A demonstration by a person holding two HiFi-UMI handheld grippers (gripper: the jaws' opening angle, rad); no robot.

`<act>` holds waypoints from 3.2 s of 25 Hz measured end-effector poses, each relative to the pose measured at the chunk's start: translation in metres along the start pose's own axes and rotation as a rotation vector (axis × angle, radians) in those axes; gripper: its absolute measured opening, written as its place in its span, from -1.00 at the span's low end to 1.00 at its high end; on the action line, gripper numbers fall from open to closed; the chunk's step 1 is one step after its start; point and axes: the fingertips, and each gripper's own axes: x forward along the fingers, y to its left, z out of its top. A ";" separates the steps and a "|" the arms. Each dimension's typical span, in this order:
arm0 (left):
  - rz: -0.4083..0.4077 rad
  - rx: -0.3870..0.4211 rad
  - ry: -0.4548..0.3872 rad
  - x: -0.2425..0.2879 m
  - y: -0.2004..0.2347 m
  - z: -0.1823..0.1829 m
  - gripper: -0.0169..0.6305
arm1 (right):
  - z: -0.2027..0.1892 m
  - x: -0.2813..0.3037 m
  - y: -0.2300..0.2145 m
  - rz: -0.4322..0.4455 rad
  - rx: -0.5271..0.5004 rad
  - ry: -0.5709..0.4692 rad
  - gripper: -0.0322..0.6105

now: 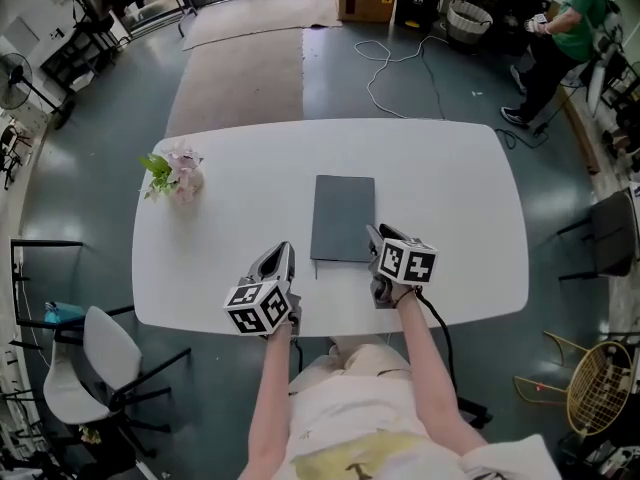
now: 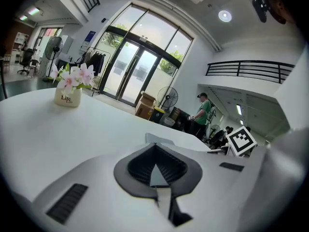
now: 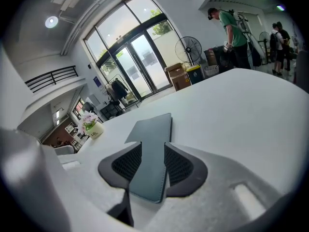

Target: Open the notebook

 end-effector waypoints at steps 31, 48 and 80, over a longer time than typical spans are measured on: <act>-0.093 -0.049 0.199 0.048 0.038 -0.016 -0.95 | -0.017 0.041 -0.022 -0.066 0.071 0.217 -0.75; -0.084 0.018 0.132 0.020 0.093 0.038 -0.95 | 0.026 0.017 0.048 -0.120 -0.086 0.128 -0.80; -0.097 0.030 0.027 -0.030 0.133 0.084 -0.95 | 0.037 0.059 0.204 -0.202 -0.469 0.085 -0.80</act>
